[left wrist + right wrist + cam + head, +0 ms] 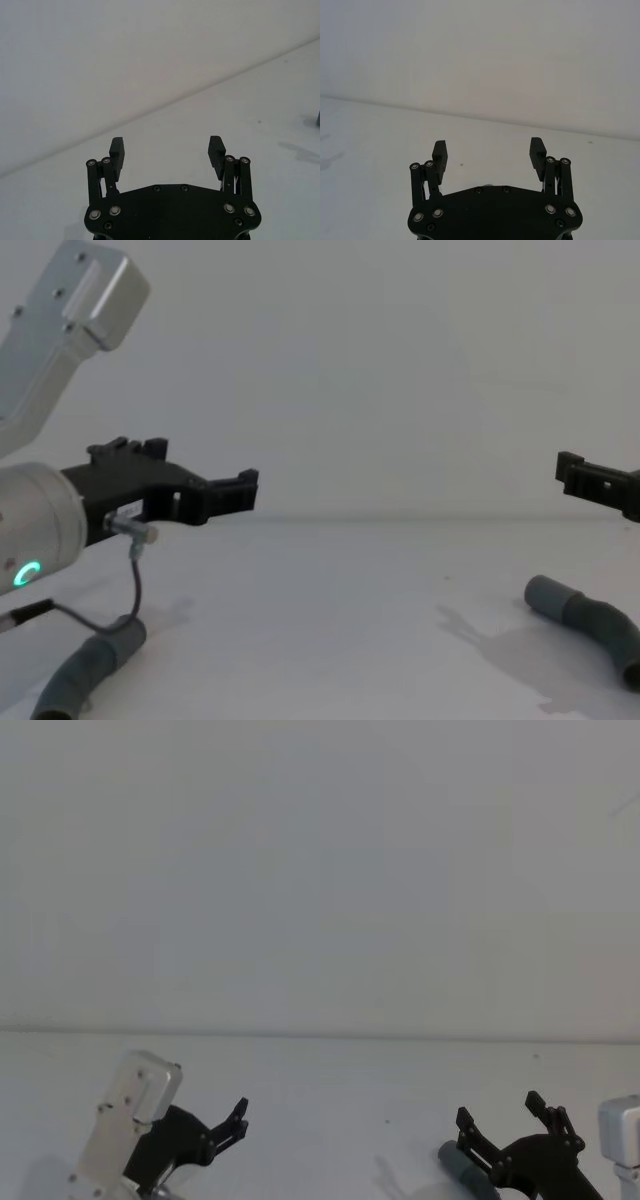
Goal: Use both hands to pick up one end of the pipe from the table, align the ends, and insert them.
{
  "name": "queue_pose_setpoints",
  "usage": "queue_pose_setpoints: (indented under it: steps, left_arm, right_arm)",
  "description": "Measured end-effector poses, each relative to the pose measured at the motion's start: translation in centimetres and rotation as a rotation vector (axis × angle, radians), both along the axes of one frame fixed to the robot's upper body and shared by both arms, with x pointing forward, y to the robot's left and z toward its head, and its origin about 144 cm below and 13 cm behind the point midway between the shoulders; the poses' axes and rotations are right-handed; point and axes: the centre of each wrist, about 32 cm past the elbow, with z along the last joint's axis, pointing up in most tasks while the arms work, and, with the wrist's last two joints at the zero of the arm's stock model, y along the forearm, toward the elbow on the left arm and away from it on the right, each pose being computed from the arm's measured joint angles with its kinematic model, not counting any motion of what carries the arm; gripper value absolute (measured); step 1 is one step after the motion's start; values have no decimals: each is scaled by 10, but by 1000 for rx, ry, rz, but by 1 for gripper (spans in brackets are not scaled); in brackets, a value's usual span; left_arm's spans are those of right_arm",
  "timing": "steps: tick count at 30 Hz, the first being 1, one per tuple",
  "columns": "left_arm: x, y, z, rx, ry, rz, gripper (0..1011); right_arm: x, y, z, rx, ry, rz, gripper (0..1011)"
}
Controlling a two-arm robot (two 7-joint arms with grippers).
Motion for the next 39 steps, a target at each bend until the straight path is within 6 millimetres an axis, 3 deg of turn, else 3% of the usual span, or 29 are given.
queue_pose_setpoints:
  steps: [18,39]
  left_arm:
    - [-56,13,-4,-71,161,157,1001]
    - [-67,27,-8,-150,254,198,1001]
  right_arm:
    - [0,0,0,0,0,0,1001]
    - [0,0,0,0,0,0,1001]
